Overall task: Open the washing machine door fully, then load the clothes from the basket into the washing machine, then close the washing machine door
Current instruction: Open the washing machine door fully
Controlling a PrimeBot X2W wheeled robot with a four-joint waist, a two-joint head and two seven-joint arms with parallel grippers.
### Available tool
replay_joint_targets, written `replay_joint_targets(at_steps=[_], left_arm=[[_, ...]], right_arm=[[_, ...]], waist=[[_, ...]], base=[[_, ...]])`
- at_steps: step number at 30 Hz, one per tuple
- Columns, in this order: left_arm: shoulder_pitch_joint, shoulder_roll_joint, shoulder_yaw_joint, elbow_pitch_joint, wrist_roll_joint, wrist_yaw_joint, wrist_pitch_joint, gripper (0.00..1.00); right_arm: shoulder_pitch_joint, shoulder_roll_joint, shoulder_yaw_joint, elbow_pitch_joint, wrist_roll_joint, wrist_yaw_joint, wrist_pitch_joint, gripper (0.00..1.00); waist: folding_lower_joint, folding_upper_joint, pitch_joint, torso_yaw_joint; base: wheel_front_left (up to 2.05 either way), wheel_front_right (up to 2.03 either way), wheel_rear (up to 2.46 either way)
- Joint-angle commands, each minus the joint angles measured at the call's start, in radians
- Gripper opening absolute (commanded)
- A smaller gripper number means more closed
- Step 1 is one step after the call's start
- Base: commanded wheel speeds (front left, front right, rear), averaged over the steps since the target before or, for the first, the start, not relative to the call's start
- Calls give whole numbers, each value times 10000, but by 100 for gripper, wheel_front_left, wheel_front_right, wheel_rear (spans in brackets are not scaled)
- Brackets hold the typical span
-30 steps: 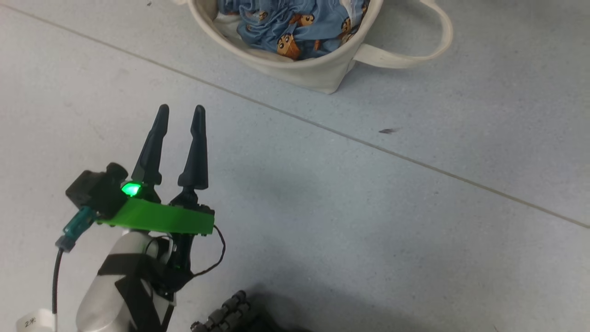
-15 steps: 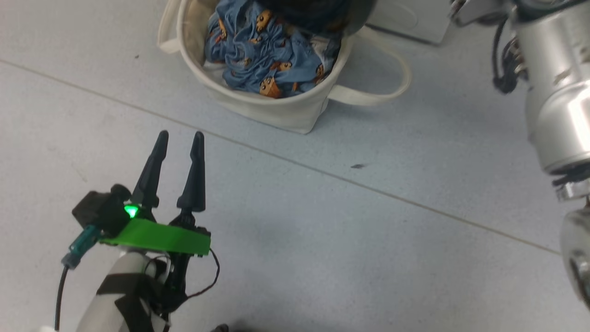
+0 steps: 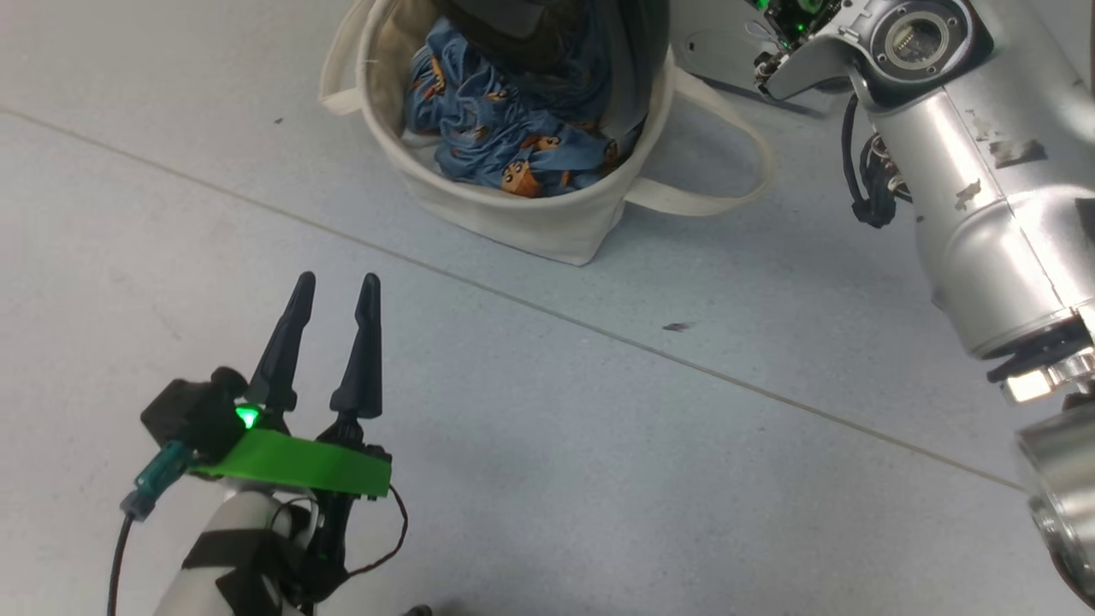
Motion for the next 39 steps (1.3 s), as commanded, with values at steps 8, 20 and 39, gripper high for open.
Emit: replay_joint_targets(at_steps=[8,20,39], left_arm=[[-160,120,391,-141,18,14,-126,100],[-242,103,364,-31,29,14,-126,100],[490,1572,1092,242,225,263,270,100]], right_arm=[[-186,382,1441,-464,1222,12,-66,0],[-114,382,3307,-591,2390,12,-1515,98],[2861,-1352,4882,-3395,-294,12,-6365,100]], waist=[[1,-1,41,498],[1,-1,-227,456],[1,-1,-2737,-1831]], base=[[0,0,0],[0,0,0],[0,0,0]])
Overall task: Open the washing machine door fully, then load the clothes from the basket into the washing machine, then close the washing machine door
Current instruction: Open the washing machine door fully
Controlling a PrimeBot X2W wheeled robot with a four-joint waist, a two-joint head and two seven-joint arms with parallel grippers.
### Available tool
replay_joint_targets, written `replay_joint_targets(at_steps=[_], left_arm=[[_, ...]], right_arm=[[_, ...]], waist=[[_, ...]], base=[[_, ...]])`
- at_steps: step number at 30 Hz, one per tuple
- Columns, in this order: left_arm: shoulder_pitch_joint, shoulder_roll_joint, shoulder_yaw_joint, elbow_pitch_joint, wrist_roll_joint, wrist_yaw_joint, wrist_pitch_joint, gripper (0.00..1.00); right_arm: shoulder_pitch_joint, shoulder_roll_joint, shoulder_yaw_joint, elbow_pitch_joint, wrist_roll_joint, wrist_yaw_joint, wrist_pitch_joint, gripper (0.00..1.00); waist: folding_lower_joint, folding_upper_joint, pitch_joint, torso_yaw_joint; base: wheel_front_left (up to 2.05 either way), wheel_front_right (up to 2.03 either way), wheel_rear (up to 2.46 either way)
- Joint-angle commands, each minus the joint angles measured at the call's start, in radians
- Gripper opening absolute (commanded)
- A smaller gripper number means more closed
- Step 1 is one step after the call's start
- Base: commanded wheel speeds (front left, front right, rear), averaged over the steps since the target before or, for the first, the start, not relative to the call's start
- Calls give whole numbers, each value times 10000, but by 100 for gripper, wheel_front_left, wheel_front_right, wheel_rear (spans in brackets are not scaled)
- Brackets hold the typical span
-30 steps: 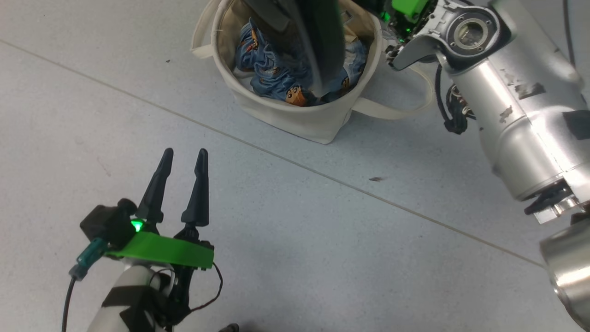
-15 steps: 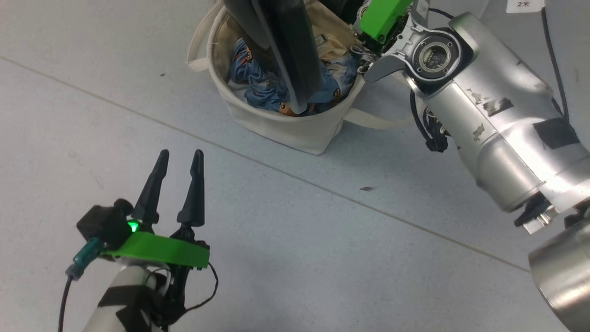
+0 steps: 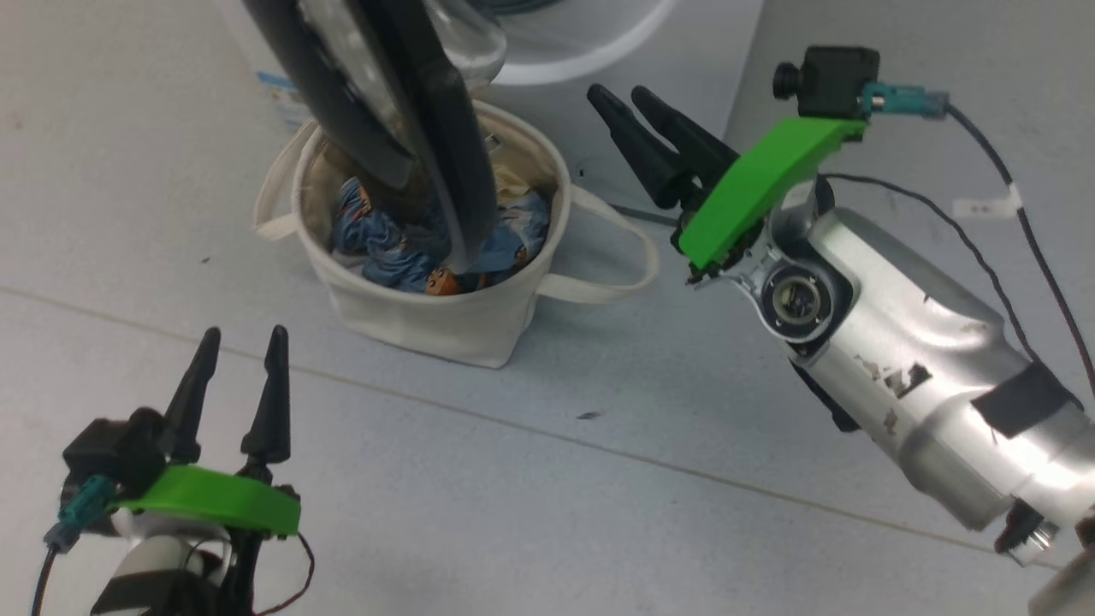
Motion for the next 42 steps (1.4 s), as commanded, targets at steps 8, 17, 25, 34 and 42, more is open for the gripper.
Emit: replay_joint_targets(at_steps=[8,17,25,34,42], left_arm=[[688,1071,732,-716,-6,334,484,100],[1496,1522,911,-1077,-56,589,858,100],[2009,1839,1065,-1487,-78,779,1017,100],[2195,2076,1182,-1782,-56,998,1149,100],[2166,2163,1183,-1829,-97,1031,1189,100]], right_arm=[[1815,-1121,282,-1519,-1340,12,-1697,100],[3534,-1703,-758,-2289,-3218,12,-2009,100],[5879,-1724,-2955,-3322,-5850,12,-2021,100],[7804,-1365,-4989,-4608,-7304,12,-1512,100],[8834,-845,-5951,-5325,-7994,12,-1173,100]], waist=[[1,-1,-1607,-1890],[1,-1,-2352,-2813],[1,-1,-2647,-3327],[1,-1,-2630,-3660],[1,-1,-2572,-3586]], base=[[0,0,0],[0,0,0],[0,0,0],[0,0,0],[0,0,0]])
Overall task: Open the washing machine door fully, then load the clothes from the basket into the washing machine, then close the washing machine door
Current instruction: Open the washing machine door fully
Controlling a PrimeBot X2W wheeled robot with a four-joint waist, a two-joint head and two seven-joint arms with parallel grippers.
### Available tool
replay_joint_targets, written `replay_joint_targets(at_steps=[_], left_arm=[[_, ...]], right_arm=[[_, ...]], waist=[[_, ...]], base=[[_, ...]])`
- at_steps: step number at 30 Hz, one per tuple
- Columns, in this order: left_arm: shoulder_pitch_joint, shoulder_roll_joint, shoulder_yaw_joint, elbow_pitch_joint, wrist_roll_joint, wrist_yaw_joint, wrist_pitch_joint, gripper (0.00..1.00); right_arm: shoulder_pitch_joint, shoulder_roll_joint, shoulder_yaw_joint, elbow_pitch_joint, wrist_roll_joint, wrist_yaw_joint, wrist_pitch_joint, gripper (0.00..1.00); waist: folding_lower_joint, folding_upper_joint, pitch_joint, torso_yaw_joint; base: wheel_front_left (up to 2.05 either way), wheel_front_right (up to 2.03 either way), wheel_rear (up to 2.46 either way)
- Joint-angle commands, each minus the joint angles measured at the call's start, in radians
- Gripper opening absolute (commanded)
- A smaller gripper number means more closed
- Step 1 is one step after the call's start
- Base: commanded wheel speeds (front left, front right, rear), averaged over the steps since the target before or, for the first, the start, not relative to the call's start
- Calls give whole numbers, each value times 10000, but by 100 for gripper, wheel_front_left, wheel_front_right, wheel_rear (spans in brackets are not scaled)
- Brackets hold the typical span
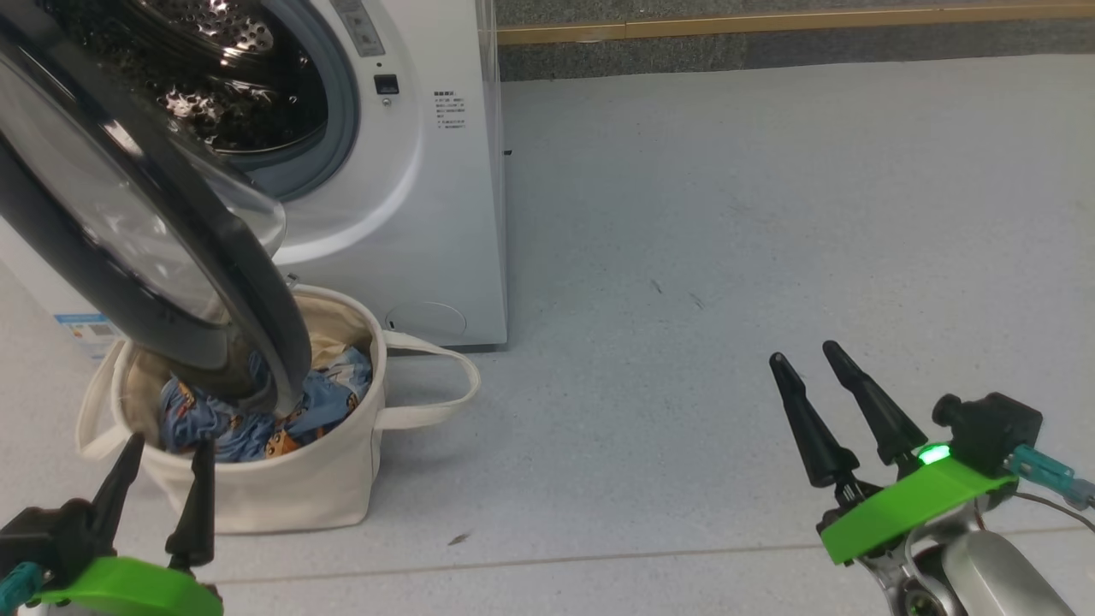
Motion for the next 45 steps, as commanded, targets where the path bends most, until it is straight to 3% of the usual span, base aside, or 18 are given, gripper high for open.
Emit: replay_joint_targets(at_steps=[1,4,5,6,7,17,24,28,32,45], left_arm=[[-394,454,527,-287,-79,64,13,100],[-438,458,512,-268,-134,62,72,96],[-453,473,497,-268,-126,60,82,67],[-471,479,479,-273,-129,50,97,4],[-486,483,457,-282,-140,38,125,0],[-930,533,392,-1502,-191,328,651,0],[-2075,-50,-500,-3490,-374,732,2172,0],[-2988,-475,-1033,-3908,-293,964,2803,0],[-3799,-934,-1232,-3346,-321,1187,3045,0],[-5538,-1325,-1008,-3,-44,1508,2523,0]], right_arm=[[-95,49,-45,-447,-154,10,81,100],[53,202,-208,-639,-328,10,223,100],[88,242,-254,-696,-379,10,265,100],[115,277,-298,-753,-421,10,300,100],[145,310,-346,-807,-458,10,334,100],[405,506,-684,-1163,-780,10,674,100],[460,621,-806,-1321,-928,10,767,100],[382,716,-817,-1424,-1018,10,787,100],[222,848,-759,-1482,-1141,10,768,100],[-368,1142,-662,-1396,-1491,10,531,100]], waist=[[0,0,13,29],[0,0,39,77],[0,0,47,93],[0,0,52,110],[0,0,54,130],[0,0,82,238],[0,0,157,228],[0,0,416,108],[0,0,781,-99],[0,0,1923,-603]], base=[[0,0,0],[0,0,0],[0,0,0],[0,0,0],[0,0,0],[0,0,0],[0,0,0],[0,0,0],[0,0,0],[0,0,0]])
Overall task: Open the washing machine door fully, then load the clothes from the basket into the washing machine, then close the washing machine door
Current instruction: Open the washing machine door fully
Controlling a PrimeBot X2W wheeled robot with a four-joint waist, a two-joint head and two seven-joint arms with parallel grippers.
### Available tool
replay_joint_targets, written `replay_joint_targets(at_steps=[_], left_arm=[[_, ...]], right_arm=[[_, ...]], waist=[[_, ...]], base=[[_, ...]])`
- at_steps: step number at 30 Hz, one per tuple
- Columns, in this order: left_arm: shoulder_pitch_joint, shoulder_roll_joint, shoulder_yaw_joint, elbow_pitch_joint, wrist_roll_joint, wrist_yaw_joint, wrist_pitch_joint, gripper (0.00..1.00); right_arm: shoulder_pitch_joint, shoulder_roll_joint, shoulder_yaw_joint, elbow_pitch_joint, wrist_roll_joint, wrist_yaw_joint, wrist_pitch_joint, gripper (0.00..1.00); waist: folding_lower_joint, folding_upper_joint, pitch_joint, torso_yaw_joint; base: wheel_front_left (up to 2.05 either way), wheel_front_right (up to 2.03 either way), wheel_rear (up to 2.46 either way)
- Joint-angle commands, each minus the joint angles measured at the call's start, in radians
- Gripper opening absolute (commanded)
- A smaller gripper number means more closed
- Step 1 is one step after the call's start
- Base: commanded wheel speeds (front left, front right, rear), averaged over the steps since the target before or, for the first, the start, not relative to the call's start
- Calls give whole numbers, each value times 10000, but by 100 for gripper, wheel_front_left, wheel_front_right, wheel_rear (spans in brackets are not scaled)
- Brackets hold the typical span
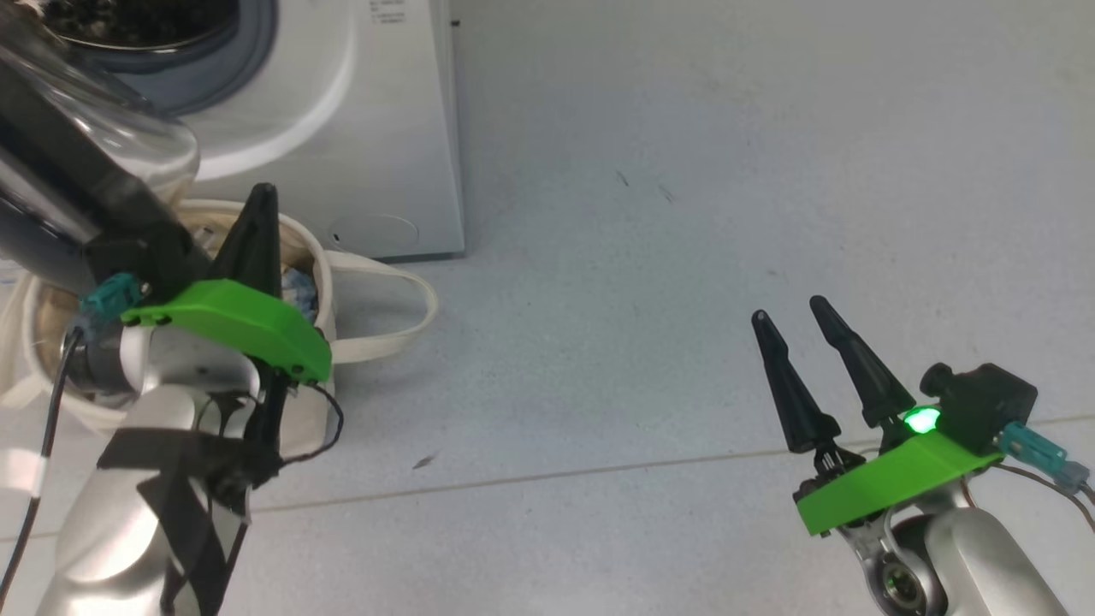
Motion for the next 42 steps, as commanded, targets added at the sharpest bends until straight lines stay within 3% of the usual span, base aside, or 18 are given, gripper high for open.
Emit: replay_joint_targets(at_steps=[1,10,22,42], left_arm=[[-643,232,483,14,104,141,-168,0],[-1060,137,910,1551,268,688,-992,0],[-1035,32,1122,2451,186,878,-1610,0],[180,272,805,886,581,1701,-1313,0]], right_arm=[[-318,54,201,-289,-104,10,-119,100],[-396,28,329,-180,-115,10,-180,100],[-390,-83,421,-124,-56,10,-184,100],[-311,-320,429,-308,-1,10,72,100]], waist=[[-4,0,107,-66],[-4,0,76,10],[-4,0,-80,415],[-4,0,-330,1877]], base=[[0,0,0],[0,0,0],[0,0,0],[0,0,0]])
